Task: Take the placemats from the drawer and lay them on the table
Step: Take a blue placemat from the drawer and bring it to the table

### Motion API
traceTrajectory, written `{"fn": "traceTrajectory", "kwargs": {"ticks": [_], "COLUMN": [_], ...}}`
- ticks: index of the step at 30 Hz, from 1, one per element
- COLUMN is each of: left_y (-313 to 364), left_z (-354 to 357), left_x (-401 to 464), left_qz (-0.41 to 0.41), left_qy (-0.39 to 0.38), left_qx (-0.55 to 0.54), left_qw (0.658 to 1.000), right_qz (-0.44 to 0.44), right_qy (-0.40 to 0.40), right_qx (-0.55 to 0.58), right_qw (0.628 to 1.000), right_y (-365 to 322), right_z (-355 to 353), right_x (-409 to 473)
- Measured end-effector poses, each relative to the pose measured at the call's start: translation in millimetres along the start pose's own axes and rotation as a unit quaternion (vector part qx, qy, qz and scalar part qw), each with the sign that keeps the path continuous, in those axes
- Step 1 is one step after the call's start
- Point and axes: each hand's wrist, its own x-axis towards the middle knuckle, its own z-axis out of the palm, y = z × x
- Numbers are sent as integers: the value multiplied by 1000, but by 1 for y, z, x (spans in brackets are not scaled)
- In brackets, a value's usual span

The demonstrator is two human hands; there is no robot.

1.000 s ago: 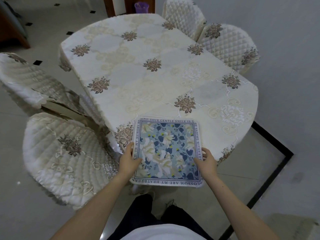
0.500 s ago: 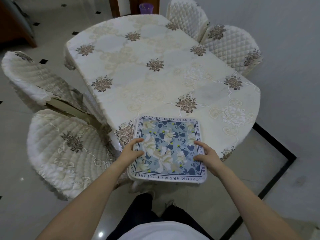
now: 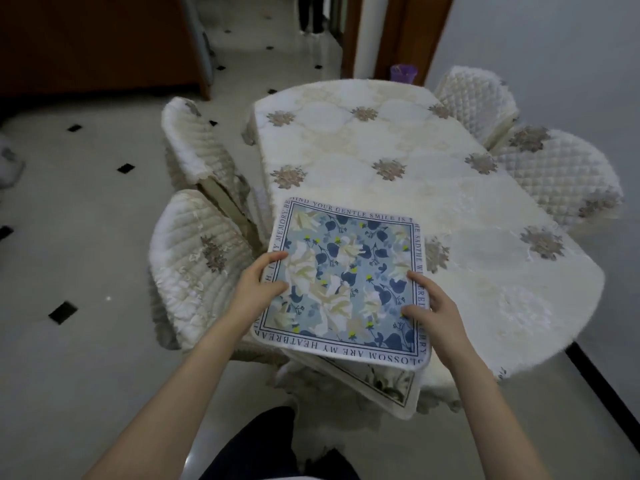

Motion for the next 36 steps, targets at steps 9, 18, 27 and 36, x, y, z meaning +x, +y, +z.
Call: {"fn": "traceTrajectory", "kwargs": {"ticks": [9,18,27,36], "left_y": [2,-29,-80,-104], "left_z": [-99,-254,-432,-526], "left_x": [-72,-128,-169,-142], "left_qz": [18,26,17,-7], "left_qy": [162,279,340,354], "left_qx": [-52,-77,-71,-94], "left_qw": [985,957,938,930], "right_qz": [-44,-88,-72,-50], "right_qy": [-90,-181,-241,-260], "right_qx": [-1,-8,-1,-23], "right_qw": [995,980,968,964], "right_y": [-50,-80,-98,-113], "right_z": [101,266,459,566], "right_x": [-7,-35,-78,-56]}}
